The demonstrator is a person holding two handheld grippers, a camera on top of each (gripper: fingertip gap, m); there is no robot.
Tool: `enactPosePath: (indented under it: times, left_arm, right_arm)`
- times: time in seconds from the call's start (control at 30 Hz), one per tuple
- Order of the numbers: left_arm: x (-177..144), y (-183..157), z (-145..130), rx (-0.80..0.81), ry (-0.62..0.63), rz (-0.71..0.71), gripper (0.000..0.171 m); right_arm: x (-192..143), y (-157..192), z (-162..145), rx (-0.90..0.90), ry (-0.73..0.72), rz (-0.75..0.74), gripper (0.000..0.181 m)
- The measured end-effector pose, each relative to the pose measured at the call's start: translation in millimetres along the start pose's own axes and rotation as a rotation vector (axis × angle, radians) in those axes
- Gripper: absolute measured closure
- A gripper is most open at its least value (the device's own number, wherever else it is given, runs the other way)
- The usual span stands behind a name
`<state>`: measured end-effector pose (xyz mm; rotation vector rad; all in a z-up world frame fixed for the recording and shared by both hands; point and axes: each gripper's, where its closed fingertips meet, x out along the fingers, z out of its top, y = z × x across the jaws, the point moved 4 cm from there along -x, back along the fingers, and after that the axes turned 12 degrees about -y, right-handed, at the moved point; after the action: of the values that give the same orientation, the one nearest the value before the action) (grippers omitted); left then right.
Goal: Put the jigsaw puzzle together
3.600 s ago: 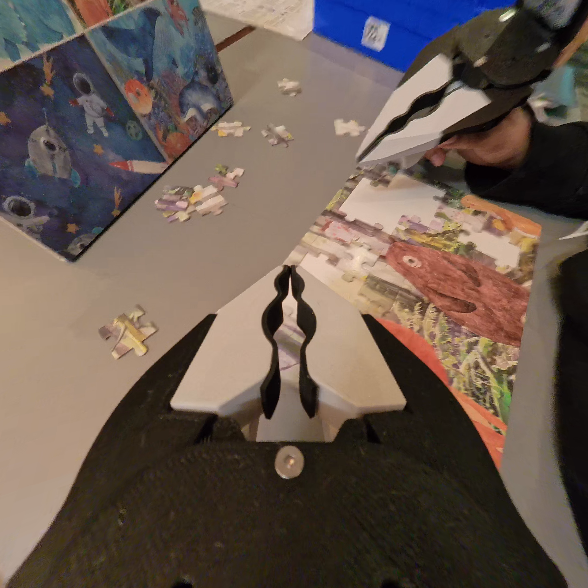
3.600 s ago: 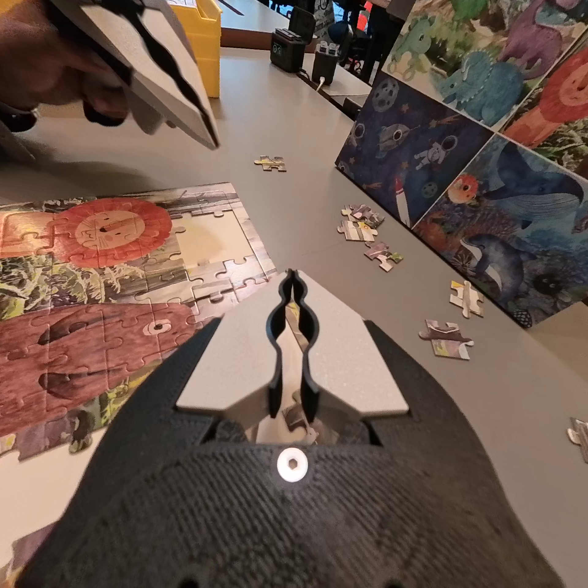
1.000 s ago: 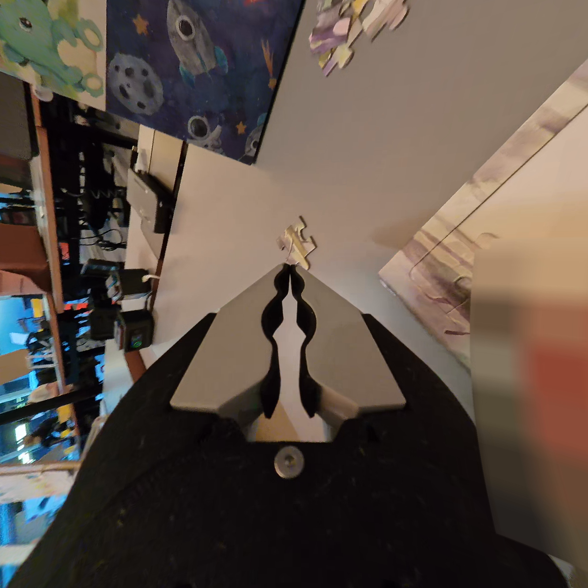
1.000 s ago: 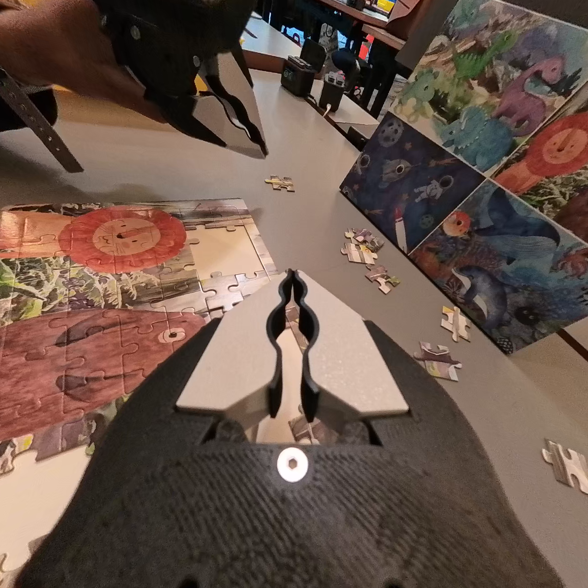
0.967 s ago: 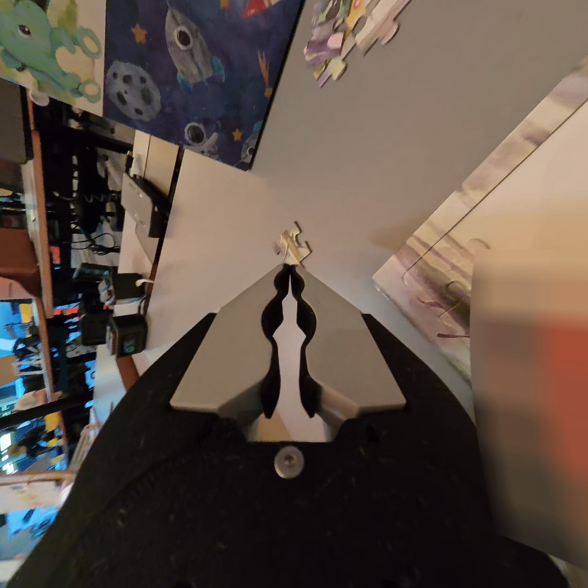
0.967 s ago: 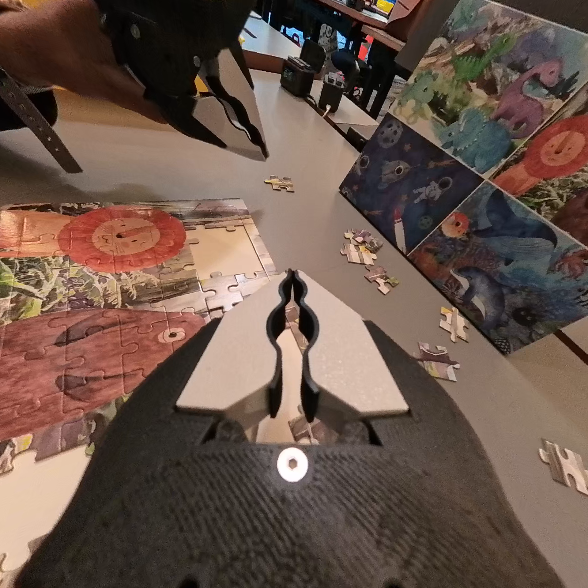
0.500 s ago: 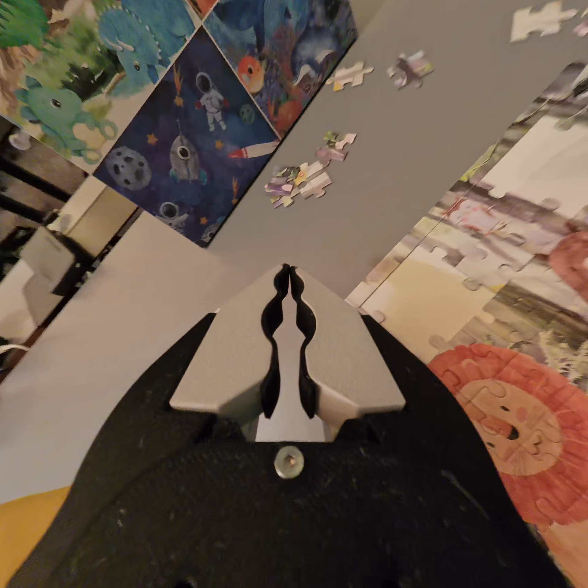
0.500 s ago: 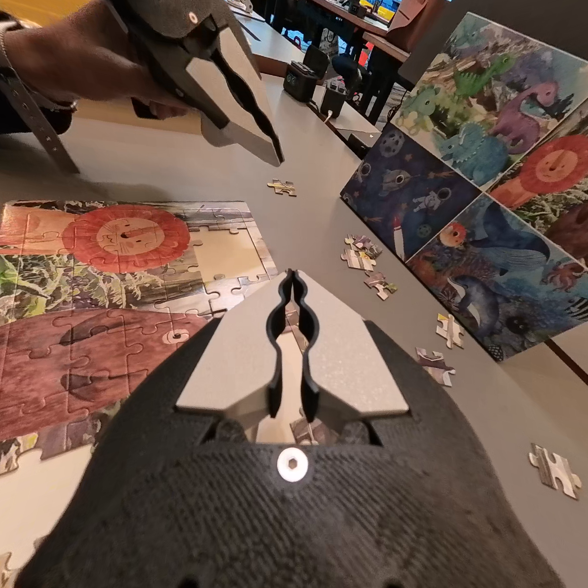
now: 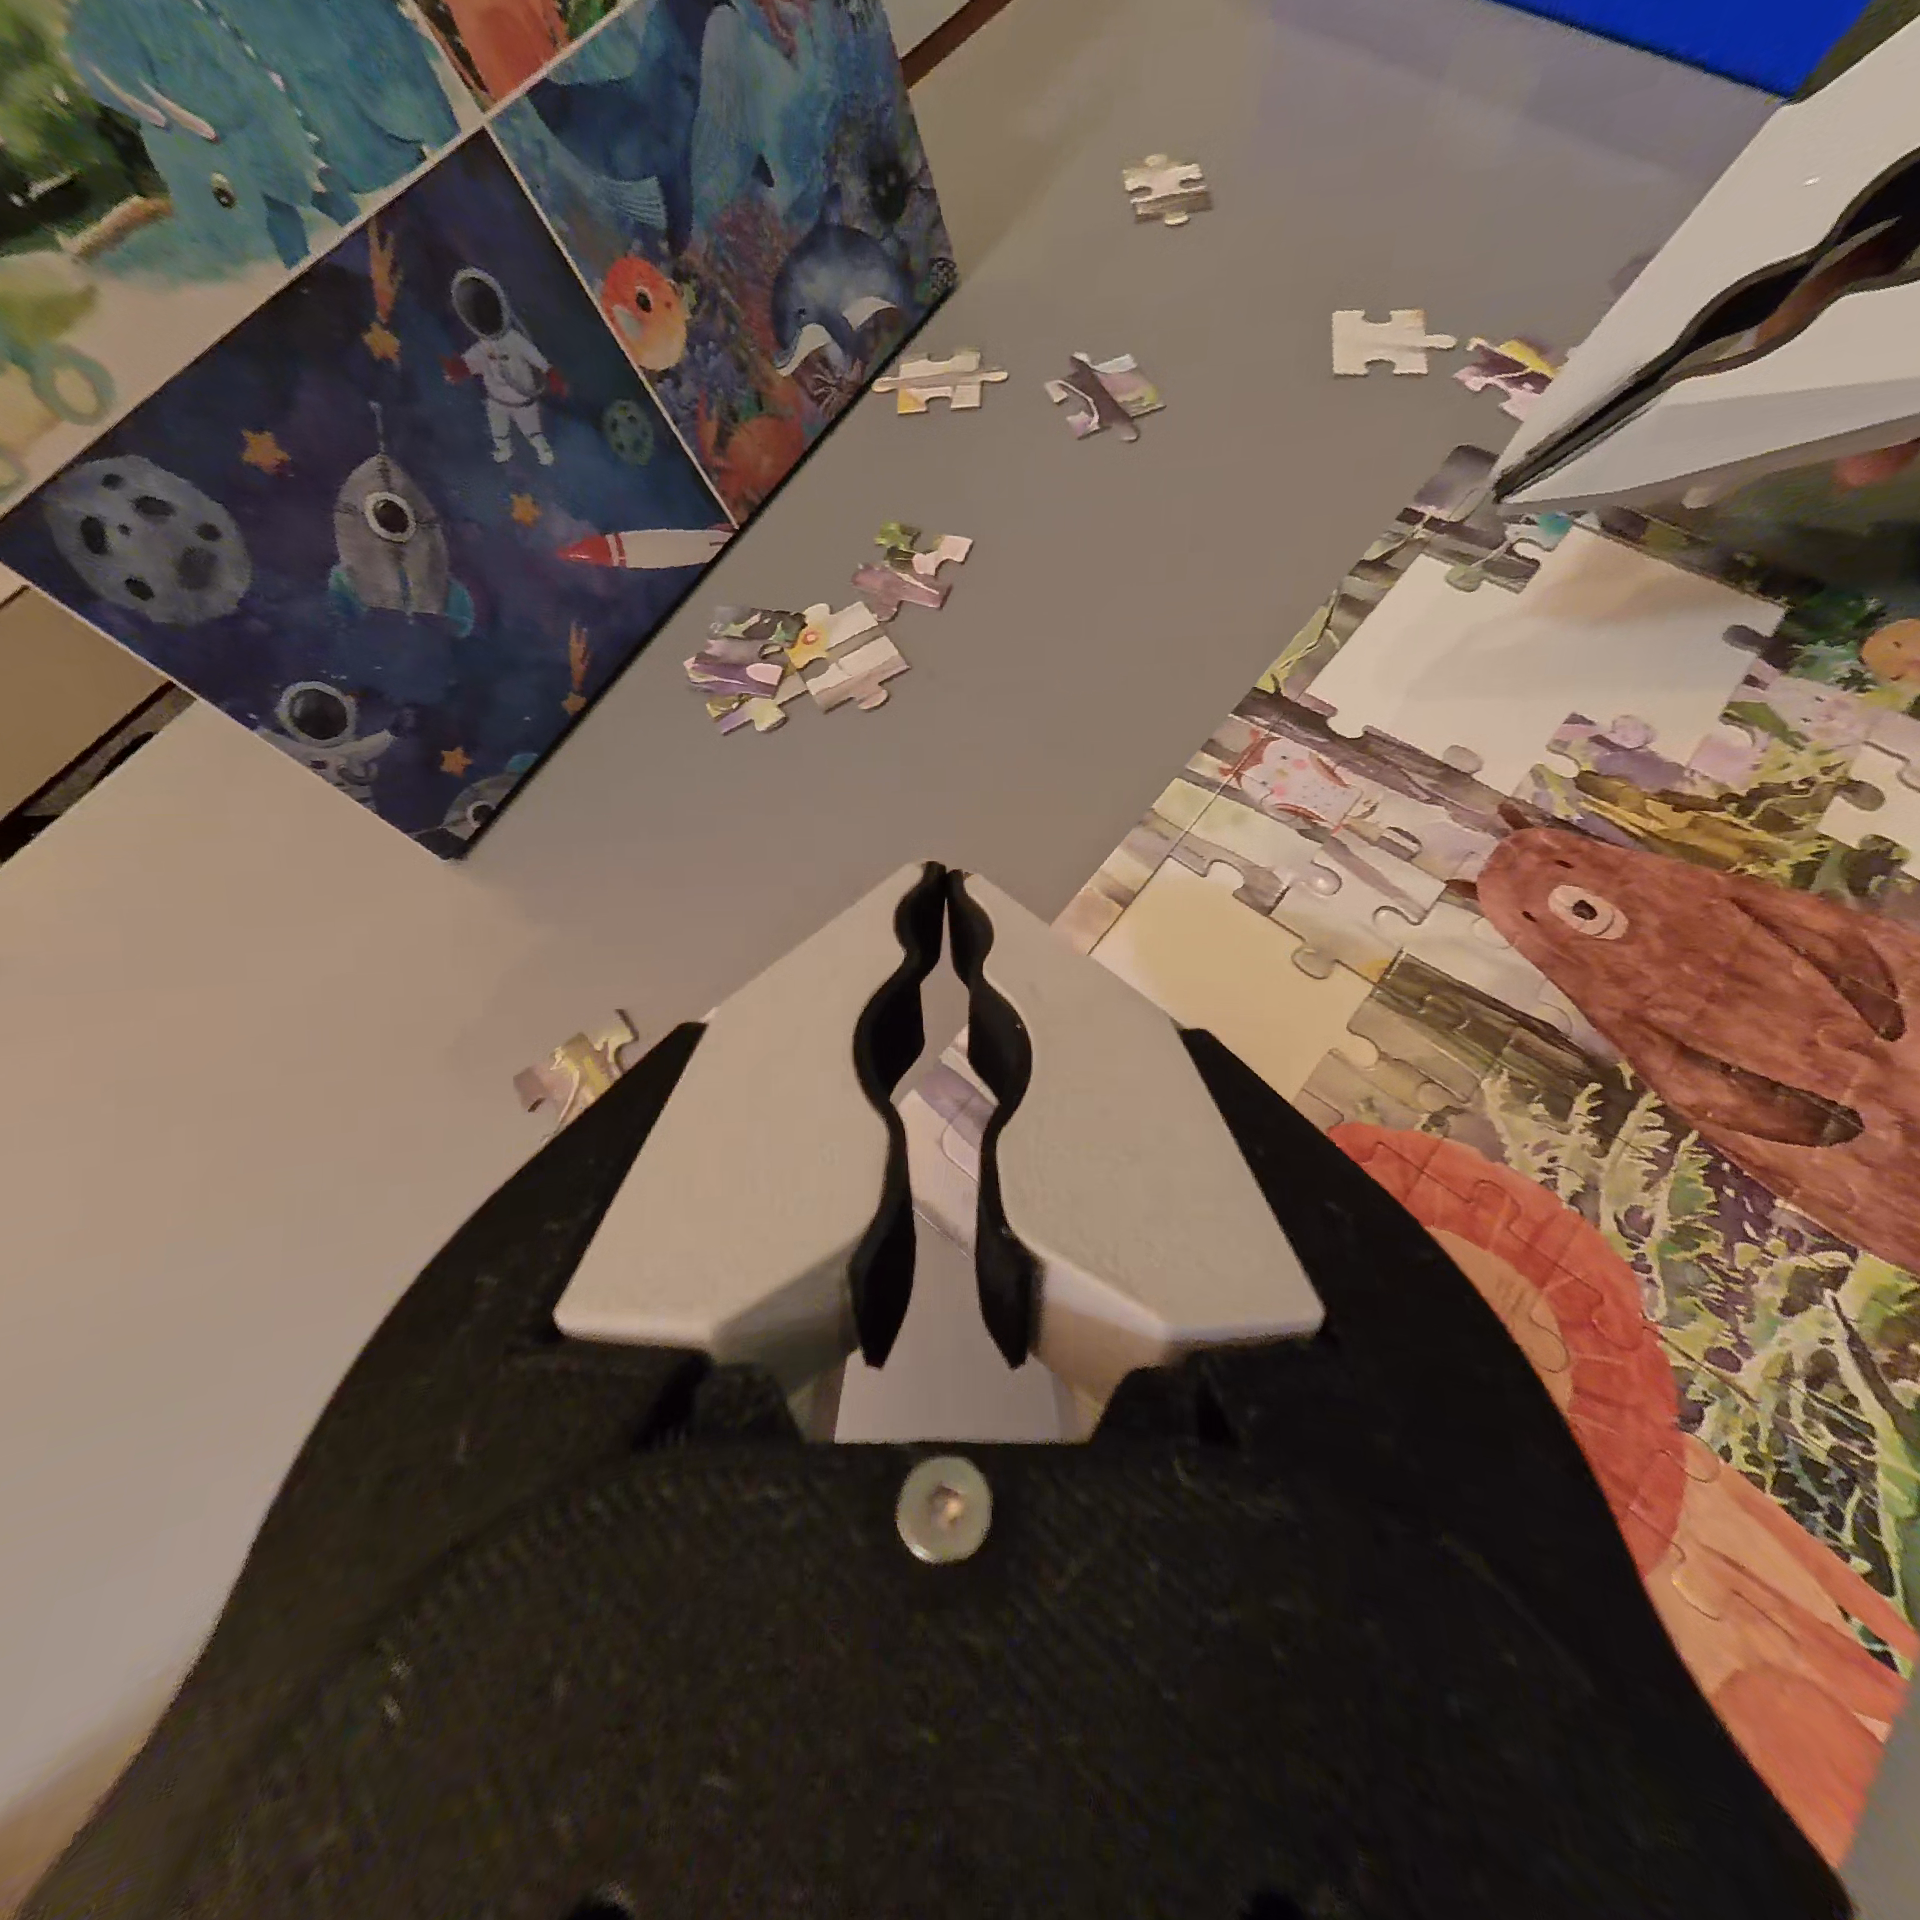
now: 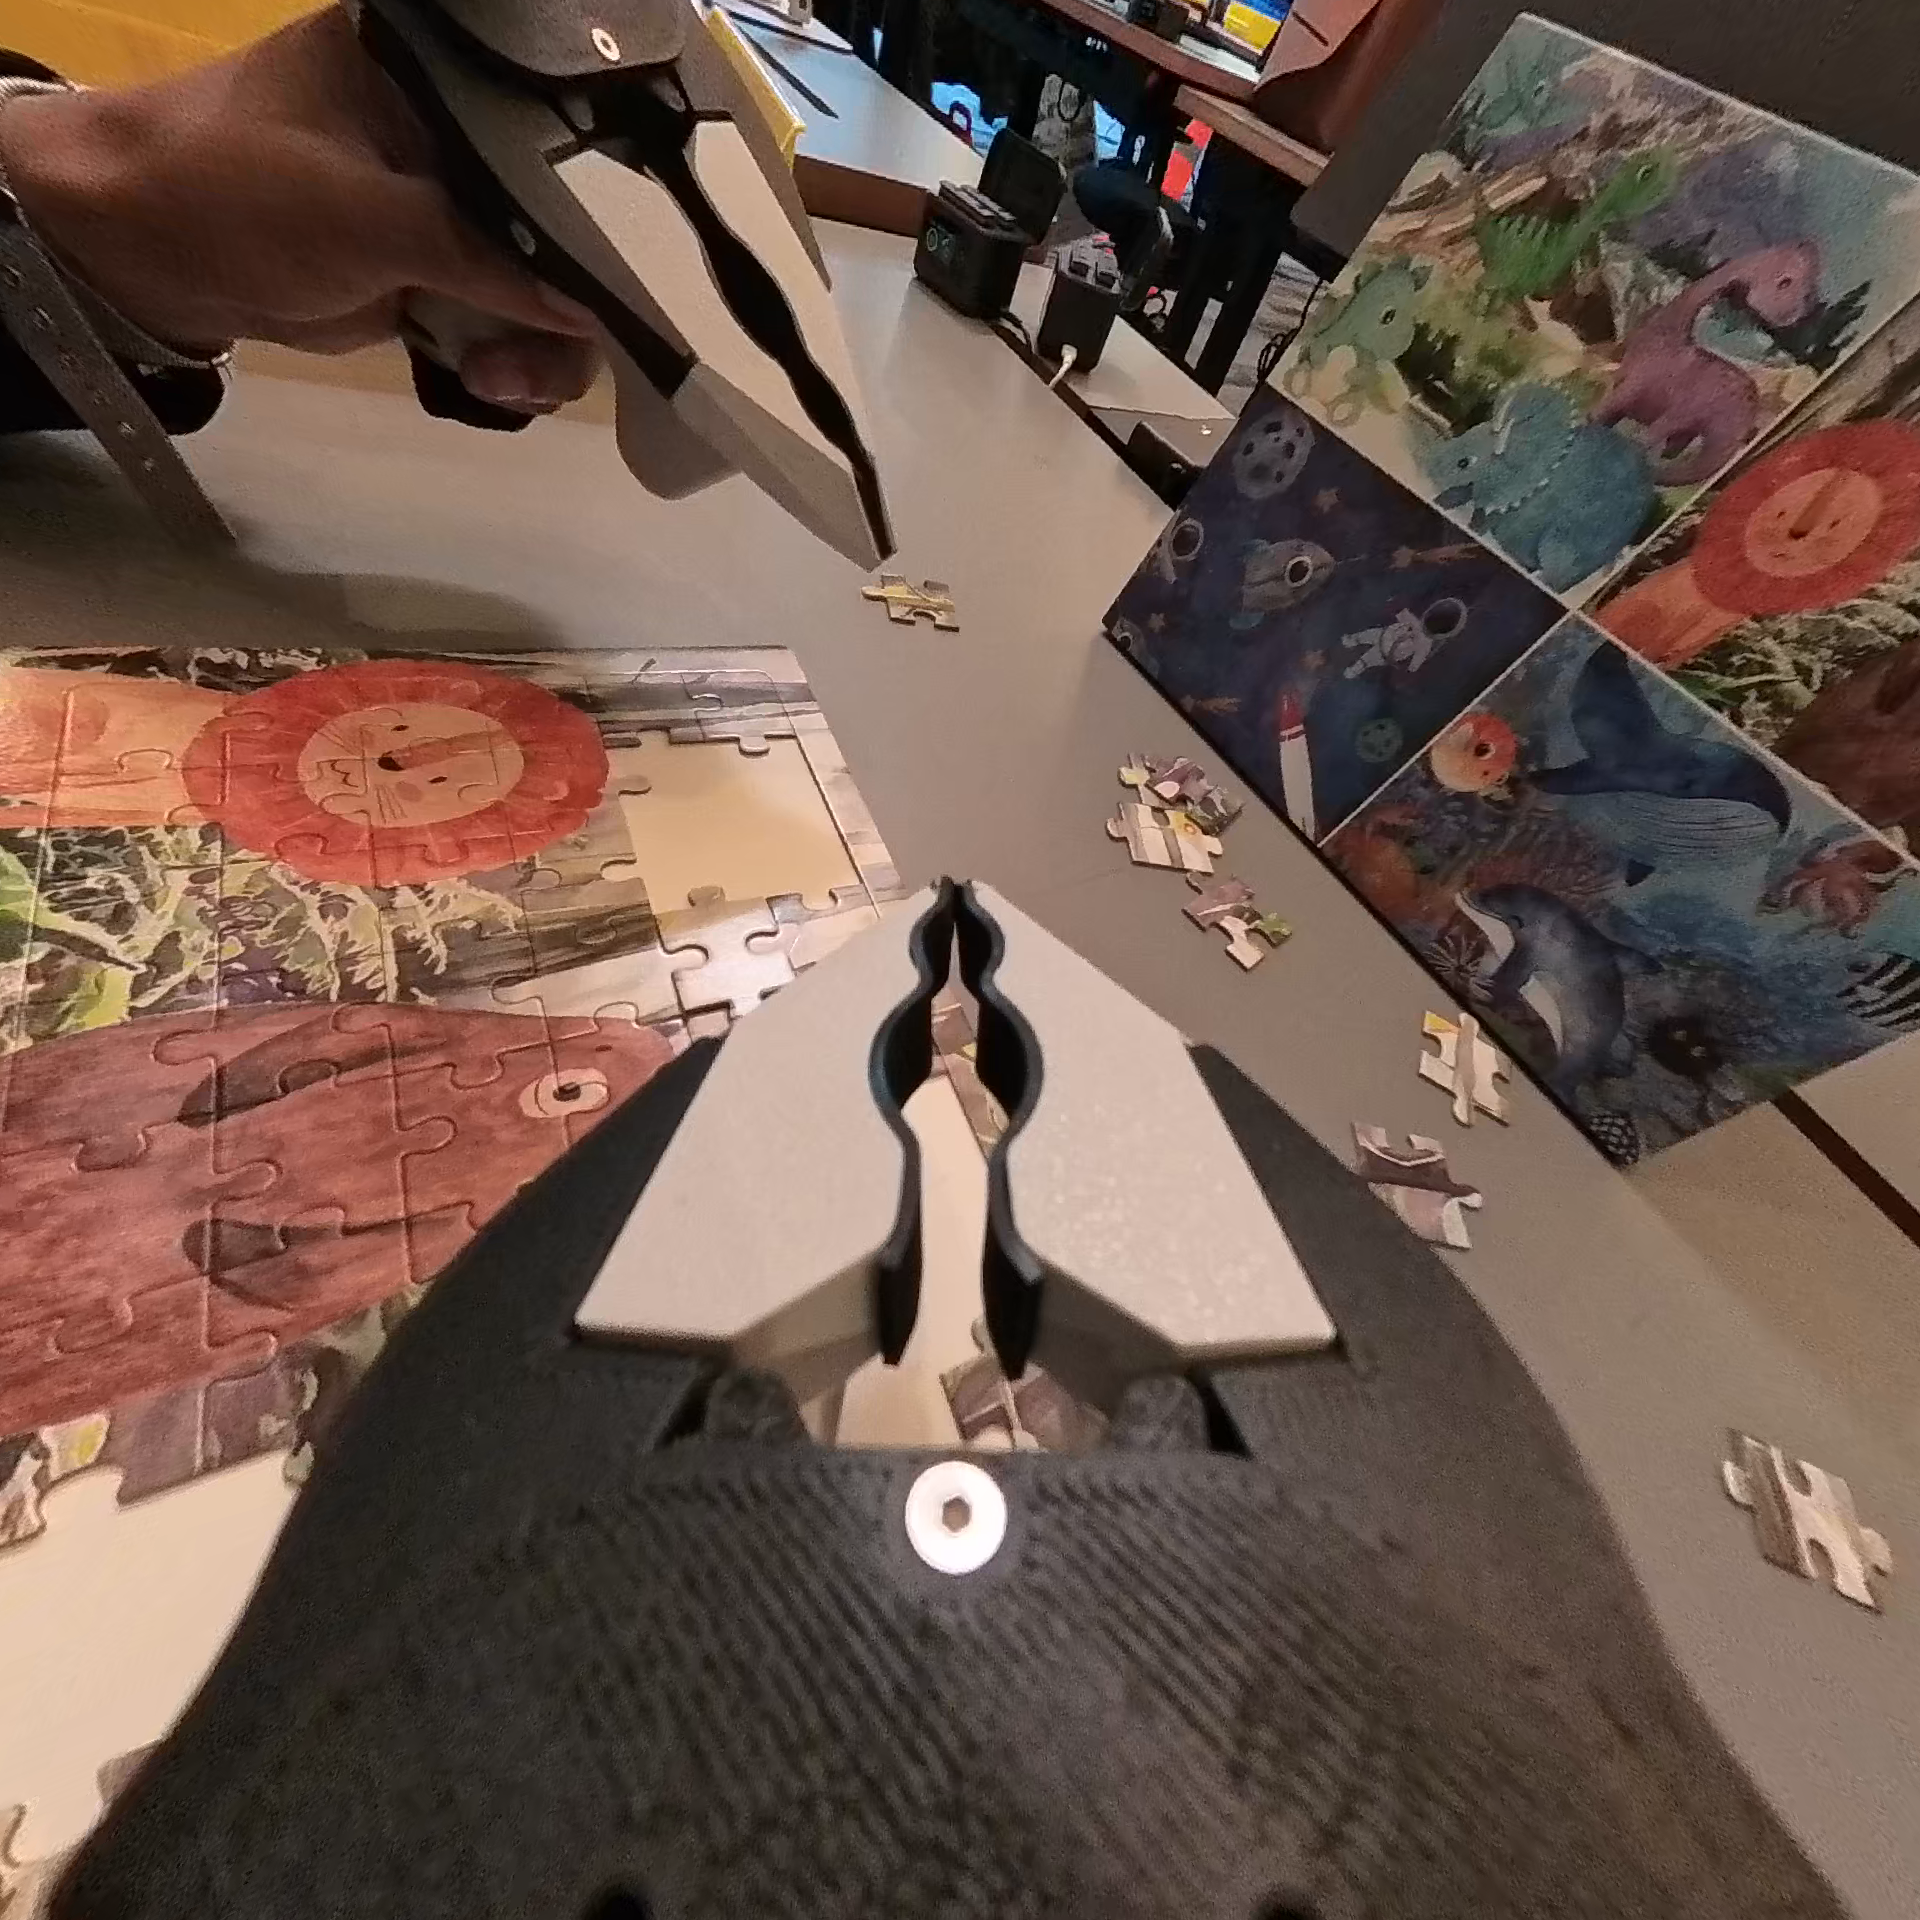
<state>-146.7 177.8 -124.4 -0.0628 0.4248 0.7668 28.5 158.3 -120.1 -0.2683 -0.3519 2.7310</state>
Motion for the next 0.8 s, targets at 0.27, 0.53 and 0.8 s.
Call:
enactPosePath:
  times: [0.27,0.53,0.8]
  left_arm:
    - [-1,-8,1,-0.007,-0.021,-0.051,0.171]
    - [-3,-10,4,-0.025,-0.059,-0.08,0.171]
    - [-2,-15,1,-0.058,-0.061,-0.132,0.171]
  right_arm:
    - [2,1,-3,0.016,0.01,0.009,0.181]
    - [1,1,-3,0.014,0.009,0.007,0.181]
    - [-1,1,1,0.001,-0.002,0.001,0.181]
